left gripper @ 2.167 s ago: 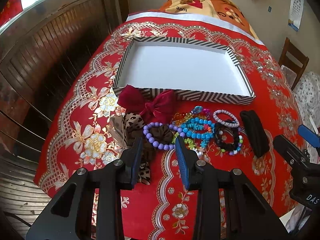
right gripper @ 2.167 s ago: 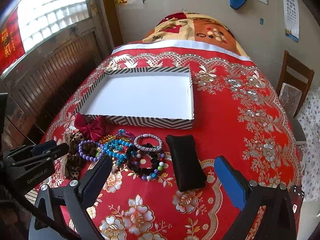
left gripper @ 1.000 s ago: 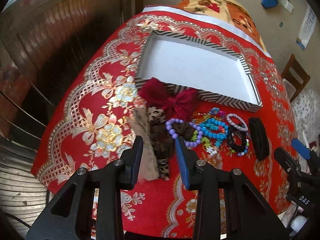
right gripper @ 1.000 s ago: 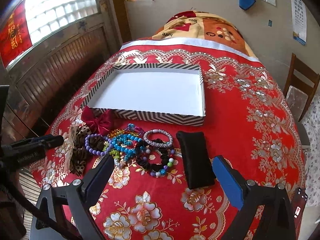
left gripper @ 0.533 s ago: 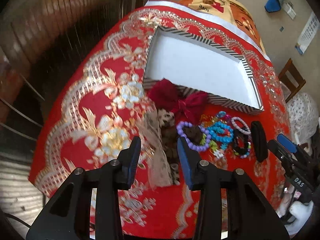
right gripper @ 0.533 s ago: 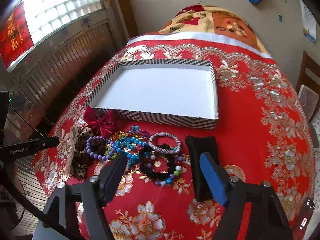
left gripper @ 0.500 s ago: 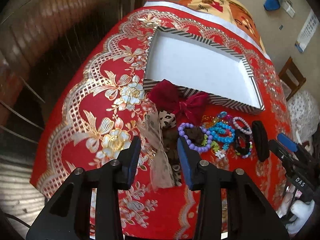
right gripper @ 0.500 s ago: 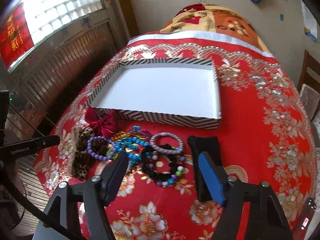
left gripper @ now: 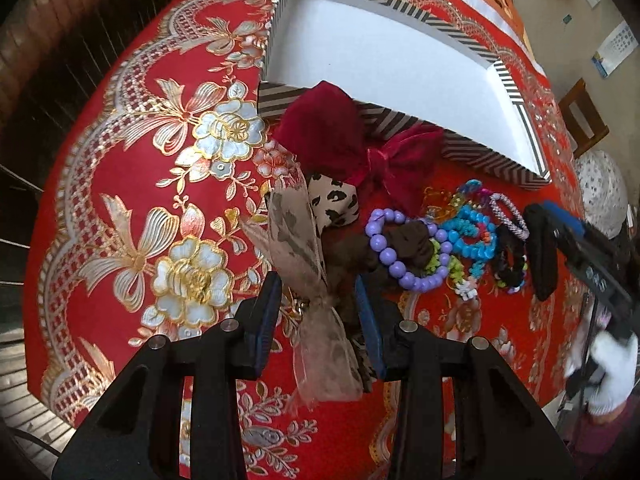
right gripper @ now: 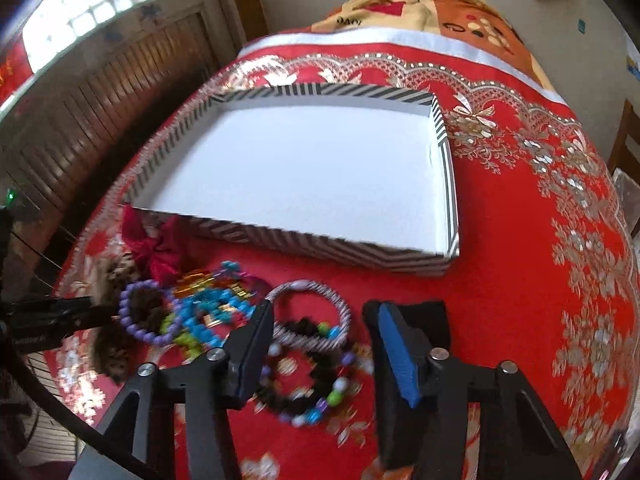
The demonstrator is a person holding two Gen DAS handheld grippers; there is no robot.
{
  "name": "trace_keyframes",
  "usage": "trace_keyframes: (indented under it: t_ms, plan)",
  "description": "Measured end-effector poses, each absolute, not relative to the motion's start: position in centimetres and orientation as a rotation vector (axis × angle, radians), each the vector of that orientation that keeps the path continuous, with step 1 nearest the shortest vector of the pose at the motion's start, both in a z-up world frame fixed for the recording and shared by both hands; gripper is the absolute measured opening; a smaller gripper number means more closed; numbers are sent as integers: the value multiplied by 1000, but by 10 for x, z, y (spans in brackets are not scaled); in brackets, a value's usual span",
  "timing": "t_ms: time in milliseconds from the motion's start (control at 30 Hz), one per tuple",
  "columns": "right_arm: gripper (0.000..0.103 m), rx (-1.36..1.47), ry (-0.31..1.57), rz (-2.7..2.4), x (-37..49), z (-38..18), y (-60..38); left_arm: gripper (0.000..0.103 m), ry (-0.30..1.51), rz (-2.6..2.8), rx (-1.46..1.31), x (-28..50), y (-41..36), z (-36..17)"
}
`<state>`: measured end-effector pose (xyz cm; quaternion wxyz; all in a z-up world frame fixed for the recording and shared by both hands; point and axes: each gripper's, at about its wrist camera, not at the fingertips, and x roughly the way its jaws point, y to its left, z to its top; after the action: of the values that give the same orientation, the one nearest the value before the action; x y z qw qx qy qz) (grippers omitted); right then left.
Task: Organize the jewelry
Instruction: 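Grasp the sheer beige ribbon bow with left tool while right tool grasps grey braided hair tie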
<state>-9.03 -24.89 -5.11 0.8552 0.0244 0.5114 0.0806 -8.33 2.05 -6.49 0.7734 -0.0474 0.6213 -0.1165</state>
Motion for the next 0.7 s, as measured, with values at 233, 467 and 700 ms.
trace_keyframes:
  t_ms: [233,467,700]
  plan:
    - [37,-14,1155,206,-67,-72,-244,30,1362,-279,-119,-73,23,-73]
    - [15,-79,1158,215,-66,-81,-242,16,1353,-287,-95,-69,22,-70]
    - [6,90,1087,236,-78,-56,-266,16,1273,-267,-83,-76,42,-27]
